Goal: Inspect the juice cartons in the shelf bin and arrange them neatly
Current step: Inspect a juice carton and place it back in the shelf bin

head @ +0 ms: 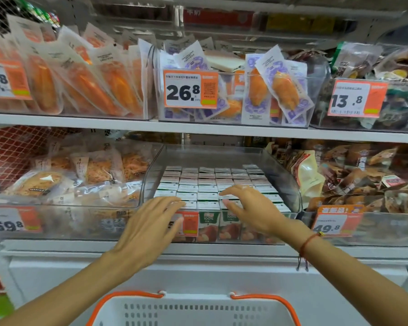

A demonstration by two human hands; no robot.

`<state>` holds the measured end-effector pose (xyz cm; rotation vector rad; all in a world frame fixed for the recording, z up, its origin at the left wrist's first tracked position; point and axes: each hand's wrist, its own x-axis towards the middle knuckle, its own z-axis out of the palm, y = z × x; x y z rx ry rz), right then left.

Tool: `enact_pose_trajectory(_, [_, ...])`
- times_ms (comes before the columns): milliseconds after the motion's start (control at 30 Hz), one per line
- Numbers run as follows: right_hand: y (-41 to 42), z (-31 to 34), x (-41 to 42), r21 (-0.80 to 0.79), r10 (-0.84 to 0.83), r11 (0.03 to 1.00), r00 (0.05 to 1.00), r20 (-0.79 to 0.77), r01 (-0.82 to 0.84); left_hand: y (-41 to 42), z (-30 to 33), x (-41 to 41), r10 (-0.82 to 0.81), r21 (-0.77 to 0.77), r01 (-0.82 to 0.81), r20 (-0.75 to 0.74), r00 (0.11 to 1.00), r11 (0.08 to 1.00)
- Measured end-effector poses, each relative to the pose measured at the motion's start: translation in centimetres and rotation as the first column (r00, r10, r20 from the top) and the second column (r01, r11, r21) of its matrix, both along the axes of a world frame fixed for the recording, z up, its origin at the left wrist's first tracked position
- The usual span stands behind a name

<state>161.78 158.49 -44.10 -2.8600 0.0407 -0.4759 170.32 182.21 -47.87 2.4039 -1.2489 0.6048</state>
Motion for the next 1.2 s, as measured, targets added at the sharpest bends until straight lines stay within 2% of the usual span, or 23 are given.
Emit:
enact_pose_trajectory(100, [0.6,1.3,3.4,-0.027,0.017,0.999,0.993,-0.118,-0.02,1.8,-1.4,-0.3,0.004,0.043,-0.007,0.065,0.998,0.999])
enact_pose_trajectory(233, [1.2,2.6,6.9,-0.093,0.031,0.994,0.962,-0.272,-0.058,2.4,-2.6,0.1,-0.015,0.1,0.01,0.05,0.999,0.995])
enact_pose_trajectory(400, [0.9,4.9,9.3,-0.165,-0.025,0.985,0.89,-0.454,-0.057,2.4,-2.8,0.3,-0.038,0.087,0.037,0.004,0.999,0.996])
enact_pose_trajectory(600, [1.7,5.0,11.1,-0.283,-0.125,0.959,0.85,-0.511,-0.029,2.4,-3.1,0.4,-0.055,0.075,0.057,-0.02,0.998,0.996])
enact_pose_trajectory(800, [1.7,5.0,10.7,-0.271,-0.086,0.959,0.834,-0.546,-0.078,2.2,-2.8,0.1,-0.041,0.051,0.043,-0.033,0.999,0.998])
enact_pose_trajectory(867, [1.5,5.7,10.1,-0.222,-0.064,0.973,0.854,-0.517,-0.062,2.2,-2.4,0.0,-0.029,0.039,0.031,-0.033,0.999,0.999])
enact_pose_trajectory(1000, [1.0,7.4,7.7,-0.025,-0.028,1.0,0.897,-0.441,0.019,1.8,-1.8,-0.3,-0.001,-0.001,0.001,-0.047,0.999,1.0])
enact_pose_trajectory(1100, [1.2,7.0,4.9,0.046,0.049,0.998,0.985,-0.165,-0.042,1.6,-1.4,-0.5,0.021,-0.018,-0.022,-0.062,0.998,1.0])
enact_pose_trajectory(1200, [2.3,5.9,1.9,0.086,0.086,0.991,0.983,0.163,-0.101,1.7,-0.9,-0.7,0.031,-0.015,-0.032,-0.071,0.997,0.999])
